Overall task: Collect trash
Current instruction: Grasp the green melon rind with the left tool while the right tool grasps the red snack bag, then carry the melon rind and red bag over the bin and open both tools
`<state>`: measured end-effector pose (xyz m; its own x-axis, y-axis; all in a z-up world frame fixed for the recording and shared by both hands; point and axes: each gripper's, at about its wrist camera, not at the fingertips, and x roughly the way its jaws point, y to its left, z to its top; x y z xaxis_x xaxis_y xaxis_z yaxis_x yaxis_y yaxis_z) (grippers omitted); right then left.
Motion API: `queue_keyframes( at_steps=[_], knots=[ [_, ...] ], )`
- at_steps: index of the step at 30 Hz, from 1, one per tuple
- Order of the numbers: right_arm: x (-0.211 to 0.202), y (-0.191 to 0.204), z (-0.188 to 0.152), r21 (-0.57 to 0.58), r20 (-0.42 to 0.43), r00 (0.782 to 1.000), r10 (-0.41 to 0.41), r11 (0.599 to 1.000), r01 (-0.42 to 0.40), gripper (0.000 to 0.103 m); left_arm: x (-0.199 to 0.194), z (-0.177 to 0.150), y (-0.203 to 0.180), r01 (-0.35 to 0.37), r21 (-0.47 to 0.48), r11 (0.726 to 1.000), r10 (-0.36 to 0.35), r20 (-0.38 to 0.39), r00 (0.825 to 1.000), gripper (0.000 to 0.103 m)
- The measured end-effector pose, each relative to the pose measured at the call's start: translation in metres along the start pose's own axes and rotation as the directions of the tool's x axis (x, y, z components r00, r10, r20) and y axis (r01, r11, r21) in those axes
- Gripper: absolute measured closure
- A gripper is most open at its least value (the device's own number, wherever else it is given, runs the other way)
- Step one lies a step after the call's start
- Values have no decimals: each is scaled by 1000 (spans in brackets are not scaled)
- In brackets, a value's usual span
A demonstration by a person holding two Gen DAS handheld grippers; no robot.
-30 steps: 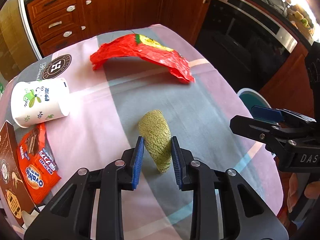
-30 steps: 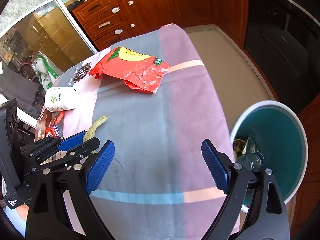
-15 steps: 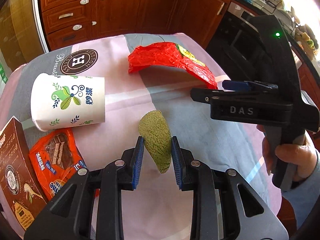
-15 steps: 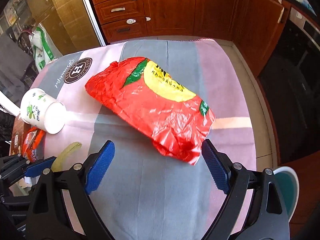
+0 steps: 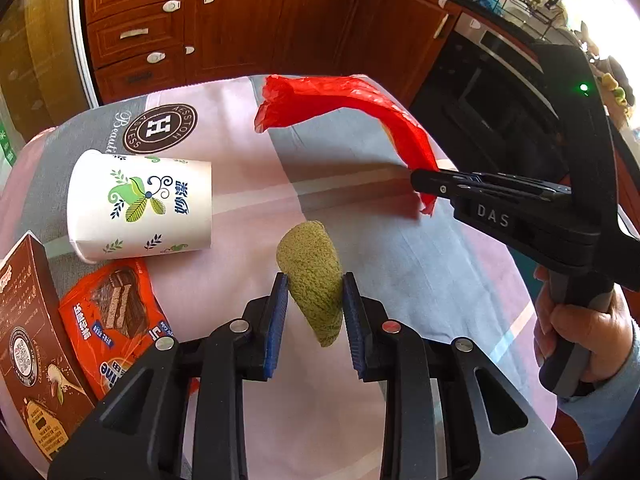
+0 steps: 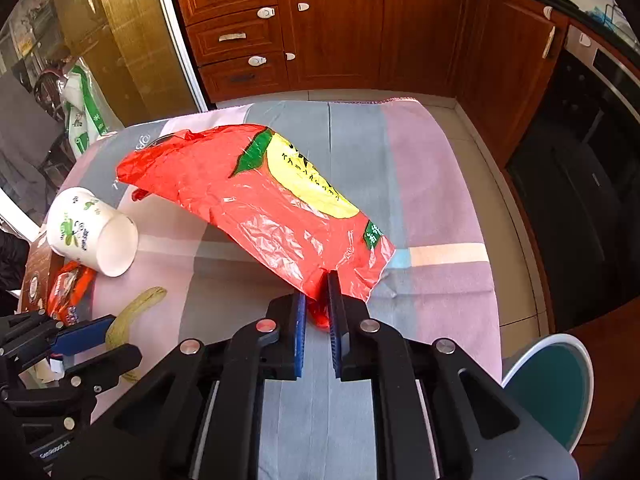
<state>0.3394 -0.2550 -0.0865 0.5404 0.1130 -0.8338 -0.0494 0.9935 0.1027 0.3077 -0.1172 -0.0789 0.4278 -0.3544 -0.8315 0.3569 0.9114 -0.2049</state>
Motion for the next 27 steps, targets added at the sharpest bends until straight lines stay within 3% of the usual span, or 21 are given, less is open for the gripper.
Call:
queue_keyframes(
  at_steps=[5,12,27],
  knots=[
    [-31,-9,-16,51,-2,998,57,997,-57,94,-20,-3,-16,8,12,1000,-8,23,1000,75],
    [-80,-33,-47,108,31,997,71,991,-74,94,-53,-6,-54,12,73,997,-16,62,998,75],
    [-157,-143,-126,358,103,994,42,930,-76,94,-71,-21,-163,53,238,970,-65,43,997,75]
  ],
)
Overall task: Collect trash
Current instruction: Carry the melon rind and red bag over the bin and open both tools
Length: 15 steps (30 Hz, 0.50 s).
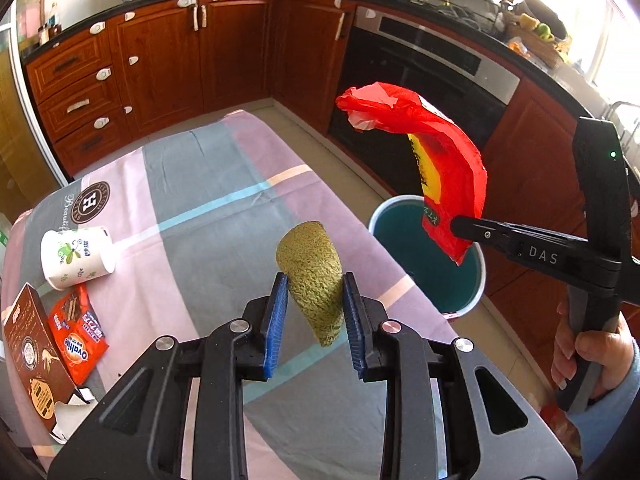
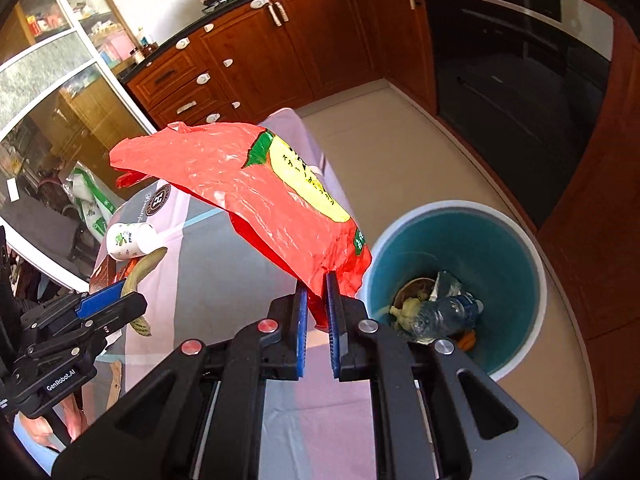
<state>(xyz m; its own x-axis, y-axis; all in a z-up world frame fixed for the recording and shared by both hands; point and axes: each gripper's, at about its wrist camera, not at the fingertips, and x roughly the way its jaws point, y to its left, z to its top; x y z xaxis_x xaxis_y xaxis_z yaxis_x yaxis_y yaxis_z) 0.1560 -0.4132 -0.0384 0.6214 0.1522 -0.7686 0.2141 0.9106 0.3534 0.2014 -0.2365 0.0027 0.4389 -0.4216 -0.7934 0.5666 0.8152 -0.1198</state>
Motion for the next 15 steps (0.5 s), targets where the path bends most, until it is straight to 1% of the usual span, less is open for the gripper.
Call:
queue_keyframes(
  at_steps=[4,8,15],
  knots=[
    [-11,-40,-12,67,-4,1000,-16,998,17,94,12,7,-37,29,55,998,-28,-13,1000,75],
    [-14,-74,-23,116,-25,999,-35,993,38,94,35,11,-72,62,96,993,-58,-42,997,75],
    [-2,-112,-32,185,-66,997,-39,981,50,94,85,18,-117,116,140,983,-100,-115,988,75]
  ],
)
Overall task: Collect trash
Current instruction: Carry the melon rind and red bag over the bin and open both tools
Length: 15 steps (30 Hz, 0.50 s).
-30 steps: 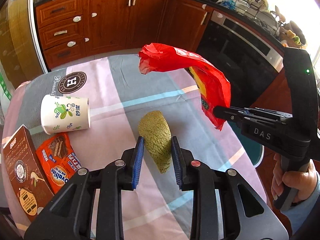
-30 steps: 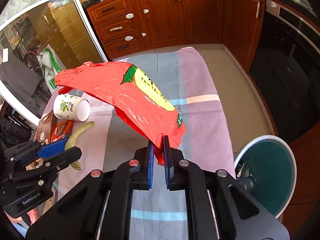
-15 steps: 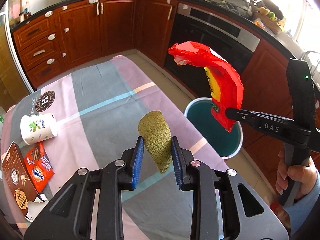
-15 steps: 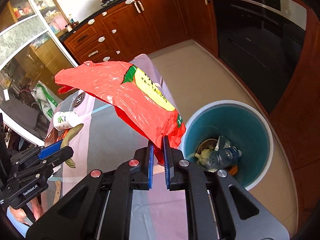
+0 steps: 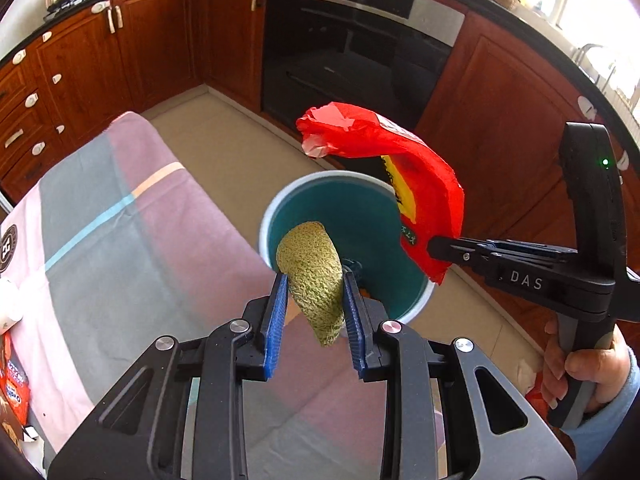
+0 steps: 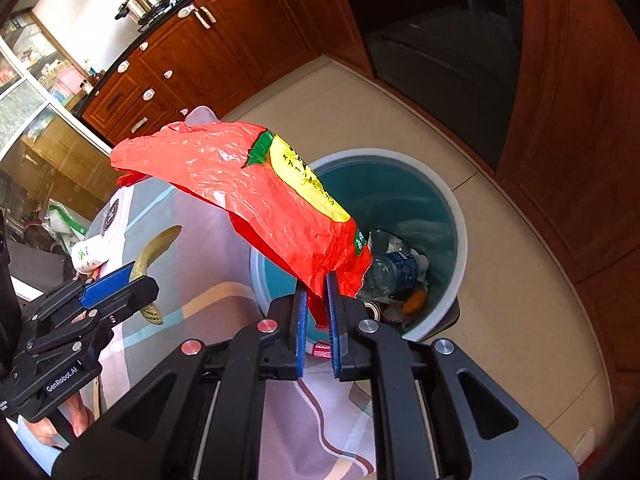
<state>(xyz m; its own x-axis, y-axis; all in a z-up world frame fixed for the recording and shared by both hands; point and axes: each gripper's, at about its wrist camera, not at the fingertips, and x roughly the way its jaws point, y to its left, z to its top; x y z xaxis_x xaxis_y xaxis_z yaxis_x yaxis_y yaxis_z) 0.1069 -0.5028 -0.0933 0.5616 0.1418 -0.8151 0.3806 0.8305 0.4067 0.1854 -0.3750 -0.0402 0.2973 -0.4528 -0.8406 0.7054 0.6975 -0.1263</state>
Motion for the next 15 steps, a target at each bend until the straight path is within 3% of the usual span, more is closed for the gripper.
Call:
queue_keyframes(
  at_steps=[15],
  knots=[
    [52,-45,3,95,-105,994,-37,994,48,93,94,18,-24,29,71,997,-20,-128,992,74]
  ],
)
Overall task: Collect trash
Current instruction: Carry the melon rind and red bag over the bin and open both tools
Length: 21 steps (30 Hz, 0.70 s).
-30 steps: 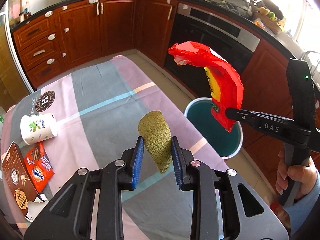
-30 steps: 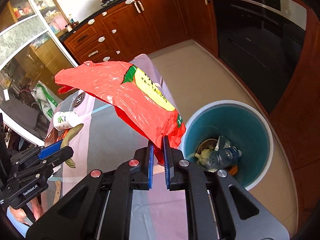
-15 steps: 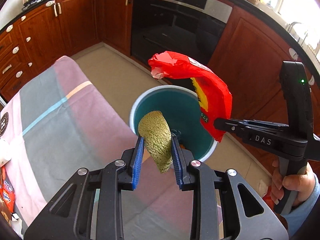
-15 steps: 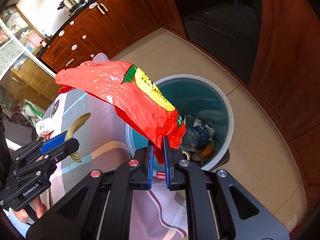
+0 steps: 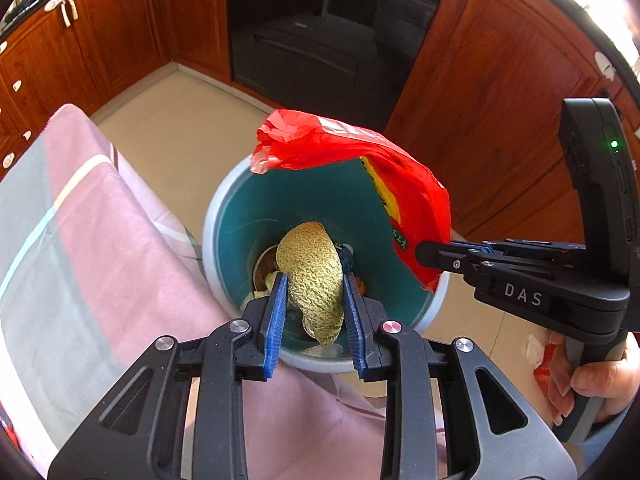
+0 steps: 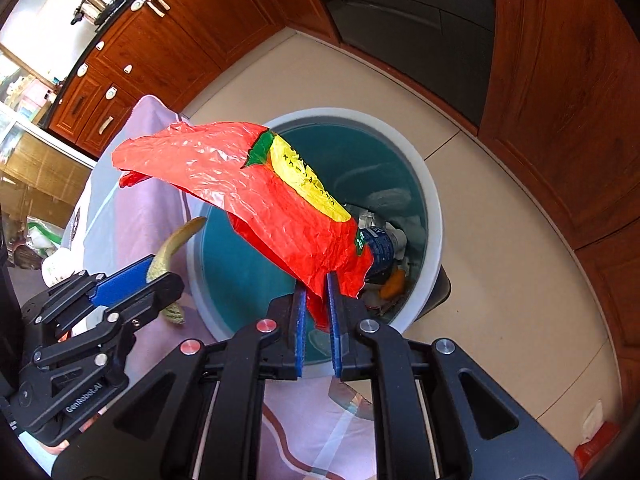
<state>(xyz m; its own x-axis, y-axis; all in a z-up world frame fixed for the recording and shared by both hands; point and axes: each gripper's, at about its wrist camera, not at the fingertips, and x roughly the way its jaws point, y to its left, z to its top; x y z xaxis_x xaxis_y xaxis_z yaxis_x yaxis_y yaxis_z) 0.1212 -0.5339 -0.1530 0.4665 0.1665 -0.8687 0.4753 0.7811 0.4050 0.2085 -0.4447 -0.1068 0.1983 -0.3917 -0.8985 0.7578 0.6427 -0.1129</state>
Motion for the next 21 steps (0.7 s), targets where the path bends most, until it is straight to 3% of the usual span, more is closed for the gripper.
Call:
queue_keyframes(
  at_steps=[15,17,19,21],
  knots=[
    [24,7,6,-8,-28,999,-46,999,46,87,31,3,6,0,8,1000,0,-46,999,70],
    [22,9,7,-16,-19,998,-52,999,52,77,31,4,5,-11,14,1000,11,-46,999,68],
    [19,13,6,-26,-5,998,-58,998,58,50,29,3,6,-20,15,1000,21,-42,999,57],
    [15,15,6,-45,16,997,-71,996,72,40,26,3,8,-35,12,999,36,-34,999,43]
  ],
)
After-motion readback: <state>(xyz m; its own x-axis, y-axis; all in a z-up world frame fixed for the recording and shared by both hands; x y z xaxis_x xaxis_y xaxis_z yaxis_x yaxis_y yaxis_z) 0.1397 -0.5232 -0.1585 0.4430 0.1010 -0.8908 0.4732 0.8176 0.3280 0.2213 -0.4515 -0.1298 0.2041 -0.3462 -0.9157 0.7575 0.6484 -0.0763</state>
